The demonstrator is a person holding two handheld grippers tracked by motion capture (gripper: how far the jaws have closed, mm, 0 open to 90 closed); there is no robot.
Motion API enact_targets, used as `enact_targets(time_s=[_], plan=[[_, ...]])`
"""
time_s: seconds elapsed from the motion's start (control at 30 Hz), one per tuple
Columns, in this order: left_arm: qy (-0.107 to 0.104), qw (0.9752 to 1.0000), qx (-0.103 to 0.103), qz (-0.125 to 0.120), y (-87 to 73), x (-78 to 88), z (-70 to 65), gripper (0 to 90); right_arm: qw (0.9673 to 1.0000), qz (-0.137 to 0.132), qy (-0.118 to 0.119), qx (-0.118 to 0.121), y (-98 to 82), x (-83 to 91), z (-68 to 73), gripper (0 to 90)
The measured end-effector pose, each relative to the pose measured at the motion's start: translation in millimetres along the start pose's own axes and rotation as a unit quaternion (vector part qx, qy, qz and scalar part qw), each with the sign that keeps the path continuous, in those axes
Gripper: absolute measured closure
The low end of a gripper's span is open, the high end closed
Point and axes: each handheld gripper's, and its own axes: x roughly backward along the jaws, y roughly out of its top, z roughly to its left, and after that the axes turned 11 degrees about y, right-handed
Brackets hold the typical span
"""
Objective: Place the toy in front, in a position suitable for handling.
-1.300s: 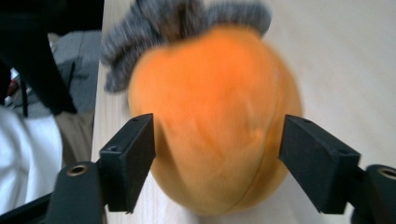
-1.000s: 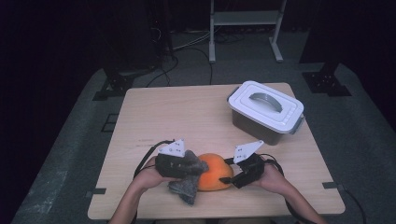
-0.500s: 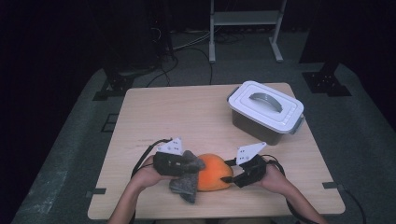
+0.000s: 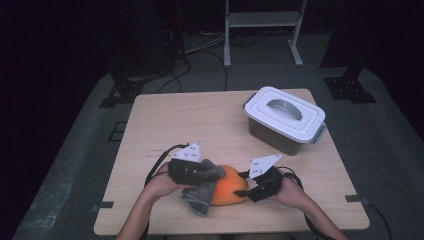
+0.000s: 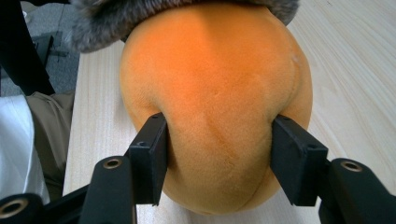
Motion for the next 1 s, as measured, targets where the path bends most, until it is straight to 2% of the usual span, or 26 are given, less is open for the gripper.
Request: enact_targets(time_s=[0.03,0.07,0.13,0.17,0.2,0.23,0.3,0.33,0.37,0.53,0.6,0.67,0.73,0.83,0.87,0.9,0.97,1.0], plan=[[0.0,1.0,0.0,0.0,0.0,0.0,0.0,75.3,1.0,0.0,0.0,-0.001,0.3,-0.1,-0.2,41.2],[0.007,0.9998,-0.015,0.015,5.5,-4.6,-1.3,75.2,1.0,0.001,0.002,-0.002,-0.1,0.3,-0.8,41.0],[0.009,0.9996,-0.017,0.022,5.3,-7.0,-1.1,75.3,1.0,-0.001,0.002,-0.004,-1.1,0.9,-1.7,40.4],[0.013,0.9993,-0.019,0.03,3.4,-9.1,-0.2,75.3,0.9999,-0.007,0.006,-0.014,-3.0,2.1,-3.0,35.1],[0.011,0.9995,-0.009,0.03,0.1,-10.6,0.6,75.3,0.9999,-0.007,0.006,-0.014,-3.0,2.1,-3.0,35.1],[0.006,0.9997,0.002,0.025,-7.0,-10.6,5.0,75.3,0.9998,-0.01,0.006,-0.017,-3.3,3.4,-4.0,28.9],[-0.002,0.9996,0.018,0.022,-16.3,-9.1,8.5,75.3,0.9995,-0.014,0.008,-0.028,-3.6,4.4,-5.4,25.0],[-0.002,0.9996,0.018,0.022,-16.3,-9.1,8.5,75.2,0.9993,-0.013,0.011,-0.034,-4.1,4.6,-6.4,23.7],[-0.008,0.9993,0.034,0.017,-25.2,-6.1,11.4,75.3,0.9993,-0.008,0.012,-0.035,-4.9,4.2,-7.3,21.9],[-0.011,0.9987,0.048,0.013,-37.4,0.5,14.1,75.3,0.9989,-0.006,0.022,-0.041,-5.8,-3.2,-9.8,20.9],[-0.008,0.9987,0.049,0.012,-38.5,1.8,14.0,75.2,0.9989,-0.01,0.023,-0.04,-5.1,-6.4,-9.7,26.1],[-0.003,0.9988,0.047,0.012,-37.4,2.9,13.3,75.2,0.9992,-0.017,0.017,-0.033,-4.2,-6.1,-8.1,38.8],[0.004,0.9991,0.04,0.015,-33.3,5.1,12.6,75.3,0.9996,-0.022,0.006,-0.019,-1.1,-3.8,-4.3,46.2],[0.021,0.9993,0.025,0.016,-22.4,10.3,11.2,75.5,0.9996,-0.028,-0.009,-0.007,6.7,-0.4,-0.5,50.4],[0.021,0.9993,0.025,0.016,-22.4,10.3,11.2,75.5,0.9996,-0.028,-0.009,-0.007,6.7,-0.4,-0.5,50.4],[0.025,0.9994,0.019,0.016,-18.2,11.2,9.8,75.5,0.9994,-0.028,-0.023,-0.001,11.7,2.2,-0.2,51.3],[0.023,0.9996,0.002,0.013,-5.7,10.6,4.5,75.5,0.9992,-0.03,-0.028,-0.002,14.0,3.3,-0.1,51.6],[0.023,0.9996,0.002,0.013,-5.7,10.6,4.5,75.5,0.9992,-0.03,-0.028,-0.002,14.0,3.3,-0.1,51.6]])
